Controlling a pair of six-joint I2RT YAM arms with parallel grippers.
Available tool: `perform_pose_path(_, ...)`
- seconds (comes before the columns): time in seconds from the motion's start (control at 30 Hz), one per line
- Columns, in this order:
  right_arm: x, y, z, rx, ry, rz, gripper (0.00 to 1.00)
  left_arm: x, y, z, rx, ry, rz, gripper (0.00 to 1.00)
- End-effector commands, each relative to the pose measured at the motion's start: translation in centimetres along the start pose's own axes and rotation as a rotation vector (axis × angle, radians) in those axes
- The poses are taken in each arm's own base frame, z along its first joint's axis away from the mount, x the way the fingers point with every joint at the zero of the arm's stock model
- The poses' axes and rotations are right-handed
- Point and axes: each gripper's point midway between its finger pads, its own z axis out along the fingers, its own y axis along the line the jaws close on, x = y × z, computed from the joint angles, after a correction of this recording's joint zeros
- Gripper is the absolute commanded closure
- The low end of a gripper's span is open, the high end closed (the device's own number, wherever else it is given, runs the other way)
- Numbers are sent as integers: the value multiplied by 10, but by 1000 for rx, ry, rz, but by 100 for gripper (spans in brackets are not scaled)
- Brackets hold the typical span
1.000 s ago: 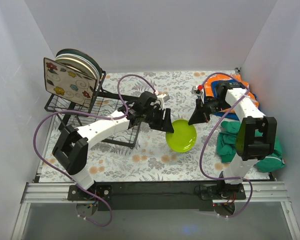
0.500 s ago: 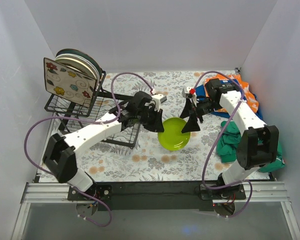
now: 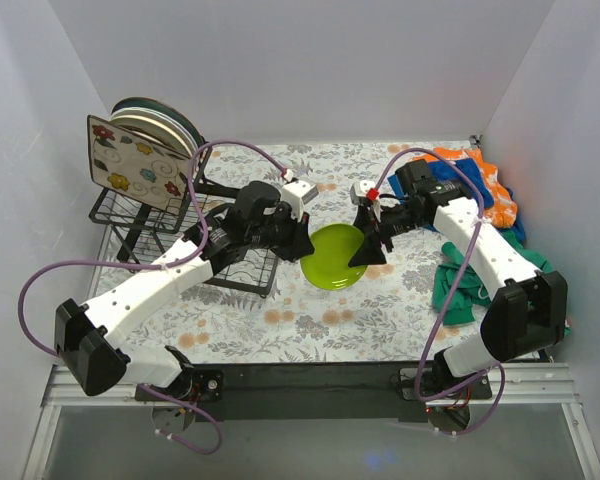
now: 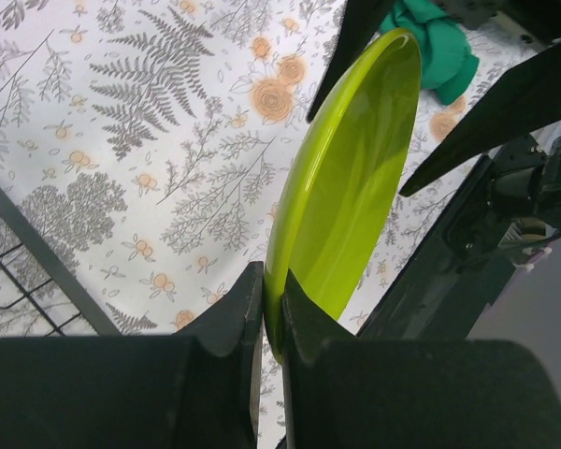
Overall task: Load the plates into the dish rack
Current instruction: Pass the plate from the right arm to the left, then pass the plate from the left arm to the right
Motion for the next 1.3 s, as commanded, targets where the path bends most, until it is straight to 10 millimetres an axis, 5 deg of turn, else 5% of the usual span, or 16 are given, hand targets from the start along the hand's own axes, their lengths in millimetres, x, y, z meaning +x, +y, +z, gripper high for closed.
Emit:
perform_pose_path(0.0, -29, 6, -2, 19, -35, -27, 39, -5, 9, -12, -70, -26, 27, 100)
perform_pose_path(0.17, -32, 24, 12, -40, -34, -16, 56, -10, 10, -20, -82, -57, 36, 100)
perform_pose_path(0.3, -44, 41, 29, -108, -39, -48, 99, -13, 11, -26, -99, -70, 42, 100)
perform_pose_path(0.43, -64, 27, 27, -30, -41, -67, 99, -36, 20, -51, -205, -138, 32, 94)
perform_pose_path(0.47, -66, 21, 26, 2, -35, -59, 99, -44, 18, -64, -217, -165, 30, 67)
perform_pose_path(0.5, -71, 12, 25, 40, -38, -86, 99, -55, 22, -75, -261, -206, 15, 55)
perform_pose_path(0.6, -79, 6, 24, 66, -60, -61, 99, -94, 5, -119, -252, -347, 22, 36)
perform_pose_path(0.8, -122, -6, 26, 149, -176, -108, 99, -146, -13, -195, -281, -540, 6, 32)
perform_pose_path(1.0, -197, -14, 79, 260, -245, -181, 99, -208, -50, -248, -177, -757, 26, 32)
perform_pose_path(1.07, -215, -7, 107, 230, -266, -165, 99, -233, -67, -279, -124, -870, 30, 32)
perform_pose_path(1.13, -255, 9, 119, 235, -340, -228, 99, -248, -78, -303, -88, -957, 25, 32)
perform_pose_path(1.27, -296, 13, 149, 306, -423, -269, 99, -253, -87, -328, -56, -1030, 13, 32)
